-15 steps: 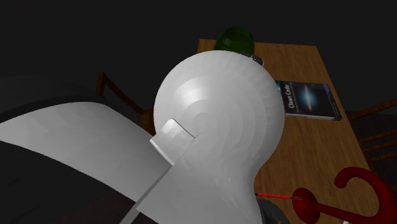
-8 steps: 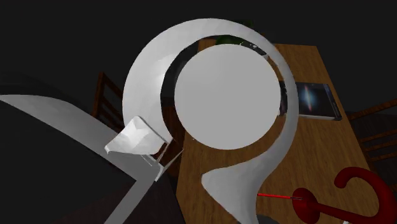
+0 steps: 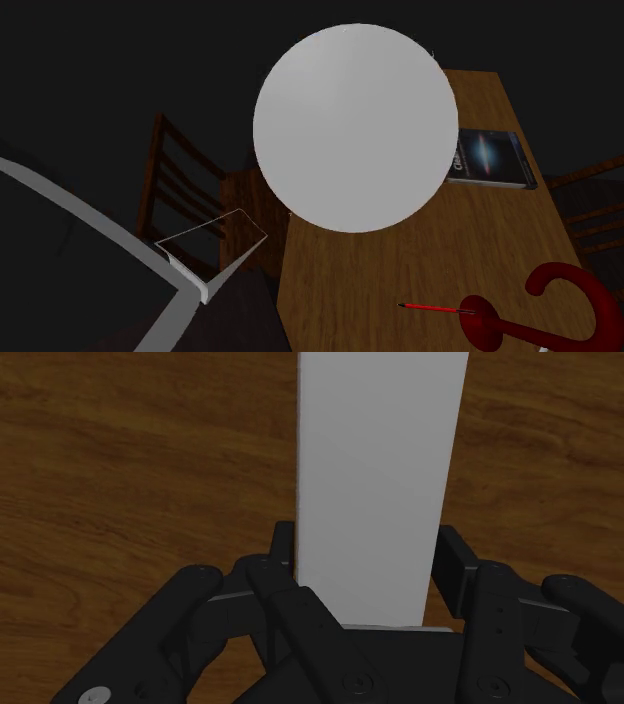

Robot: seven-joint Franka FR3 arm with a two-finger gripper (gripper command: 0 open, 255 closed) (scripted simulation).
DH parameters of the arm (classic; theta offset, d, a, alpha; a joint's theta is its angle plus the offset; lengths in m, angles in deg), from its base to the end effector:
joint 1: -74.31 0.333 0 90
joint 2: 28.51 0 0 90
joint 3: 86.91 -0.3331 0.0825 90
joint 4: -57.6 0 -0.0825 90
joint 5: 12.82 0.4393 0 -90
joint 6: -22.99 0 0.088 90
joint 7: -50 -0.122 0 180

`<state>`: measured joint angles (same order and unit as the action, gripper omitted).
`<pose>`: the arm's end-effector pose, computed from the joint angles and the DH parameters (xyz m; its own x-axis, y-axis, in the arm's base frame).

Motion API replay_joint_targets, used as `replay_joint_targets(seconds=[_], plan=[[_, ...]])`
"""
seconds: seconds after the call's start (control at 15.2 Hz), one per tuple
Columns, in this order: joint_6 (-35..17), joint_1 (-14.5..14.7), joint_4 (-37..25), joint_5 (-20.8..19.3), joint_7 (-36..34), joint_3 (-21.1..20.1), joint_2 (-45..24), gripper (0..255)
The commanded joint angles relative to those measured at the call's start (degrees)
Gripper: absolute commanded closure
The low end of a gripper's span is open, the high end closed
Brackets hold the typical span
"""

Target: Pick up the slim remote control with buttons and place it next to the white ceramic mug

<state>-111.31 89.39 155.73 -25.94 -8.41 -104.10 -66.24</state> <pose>0.6228 0.3677 0.1816 0.9372 -0.3487 -0.0090 -0.3488 -0.9370 -0.0182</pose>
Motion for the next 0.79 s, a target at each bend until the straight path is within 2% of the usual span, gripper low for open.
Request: replay_joint_targets(seconds=[0.0, 0.59, 0.73], plan=[[1.0, -0.3, 0.1, 0.4, 0.3, -0.3, 1.1, 255], [5.7, -1.1, -0.5, 1.8, 1.1, -1.4, 5.3, 255], [3.9, -3.4, 3.9, 2.5, 3.1, -1.4, 8.0, 255]])
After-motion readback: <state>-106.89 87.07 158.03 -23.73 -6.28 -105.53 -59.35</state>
